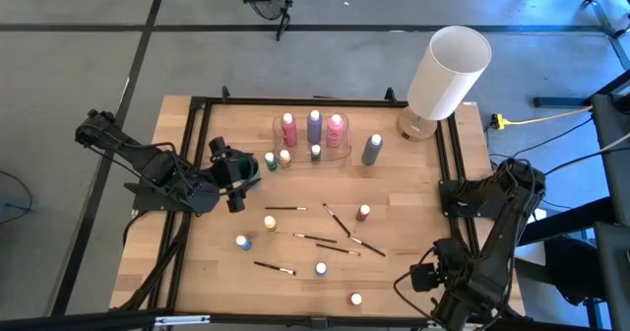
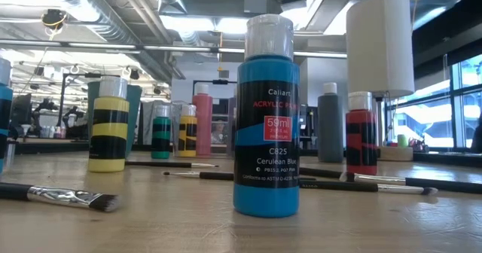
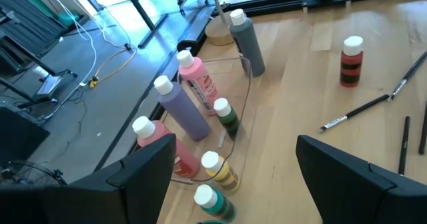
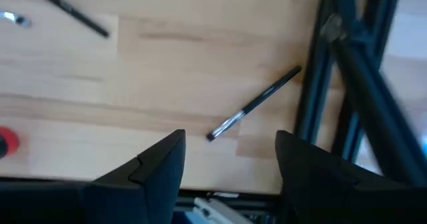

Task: Pick & Place Paint Supplies
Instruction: Put the black paint brush into the green cup

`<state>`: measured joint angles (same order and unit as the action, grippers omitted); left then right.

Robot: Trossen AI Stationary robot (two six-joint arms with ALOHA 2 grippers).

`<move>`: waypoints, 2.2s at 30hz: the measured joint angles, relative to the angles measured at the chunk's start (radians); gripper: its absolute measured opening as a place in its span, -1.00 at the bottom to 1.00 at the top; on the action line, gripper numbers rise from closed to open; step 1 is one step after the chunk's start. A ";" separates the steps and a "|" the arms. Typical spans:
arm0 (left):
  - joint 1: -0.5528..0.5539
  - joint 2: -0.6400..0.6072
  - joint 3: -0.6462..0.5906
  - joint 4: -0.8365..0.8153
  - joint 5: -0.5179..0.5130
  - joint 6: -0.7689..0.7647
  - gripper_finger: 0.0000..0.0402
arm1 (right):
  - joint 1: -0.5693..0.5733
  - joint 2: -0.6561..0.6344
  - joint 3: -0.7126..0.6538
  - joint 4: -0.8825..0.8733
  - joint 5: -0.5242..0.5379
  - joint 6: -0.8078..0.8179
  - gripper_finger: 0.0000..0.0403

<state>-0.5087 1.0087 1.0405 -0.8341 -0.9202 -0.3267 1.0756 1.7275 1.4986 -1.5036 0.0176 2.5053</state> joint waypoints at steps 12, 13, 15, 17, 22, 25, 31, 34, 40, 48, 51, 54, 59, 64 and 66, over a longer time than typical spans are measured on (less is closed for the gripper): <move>0.000 0.000 0.000 0.000 -0.022 0.002 0.52 | -0.029 -0.226 -0.178 -0.049 0.064 -0.018 0.17; 0.000 0.000 0.000 0.000 -0.024 0.009 0.52 | -0.036 -0.251 -0.205 -0.022 0.064 -0.018 0.17; 0.000 0.000 0.000 0.000 -0.025 0.018 0.52 | -0.043 -0.296 -0.256 0.015 0.081 -0.023 0.17; 0.000 0.000 0.000 0.000 -0.028 0.019 0.52 | -0.043 -0.327 -0.302 0.037 0.092 -0.023 0.17; 0.000 0.000 0.000 0.000 -0.028 0.018 0.52 | -0.062 -0.363 -0.420 0.180 0.088 -0.023 0.17; 0.000 0.000 0.000 0.000 -0.028 0.018 0.52 | -0.081 -0.359 -0.503 0.387 0.077 -0.023 0.17; 0.000 0.000 0.000 0.000 -0.020 0.006 0.52 | -0.103 -0.271 -0.565 0.704 0.065 -0.024 0.17; 0.000 0.000 0.000 0.000 -0.020 0.000 0.52 | -0.106 -0.215 -0.565 0.795 -0.004 -0.016 0.17; 0.000 0.000 0.000 0.000 -0.015 -0.002 0.52 | -0.108 -0.127 -0.536 0.888 -0.019 -0.007 0.17; 0.000 0.000 0.000 0.000 -0.003 -0.002 0.52 | -0.112 -0.057 -0.455 0.898 -0.074 0.006 0.17; 0.000 0.000 0.000 0.000 -0.001 -0.002 0.52 | -0.107 -0.047 -0.436 0.855 -0.082 0.017 0.17; 0.000 0.000 0.000 0.000 -0.001 -0.002 0.52 | -0.096 -0.032 -0.417 0.805 -0.086 0.022 0.17; 0.000 0.000 0.000 -0.006 0.003 -0.001 0.53 | -0.072 0.001 -0.398 0.785 -0.100 0.029 0.17; 0.000 0.000 0.000 -0.008 0.002 0.017 0.53 | -0.049 0.032 -0.378 0.785 -0.105 0.027 0.17; 0.000 0.000 0.000 -0.008 0.002 0.017 0.53 | -0.033 0.040 -0.369 0.794 -0.125 0.026 0.17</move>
<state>-0.5087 1.0084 1.0405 -0.8425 -0.9185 -0.3102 1.0424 1.7677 1.1292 -0.7099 -0.1069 2.5315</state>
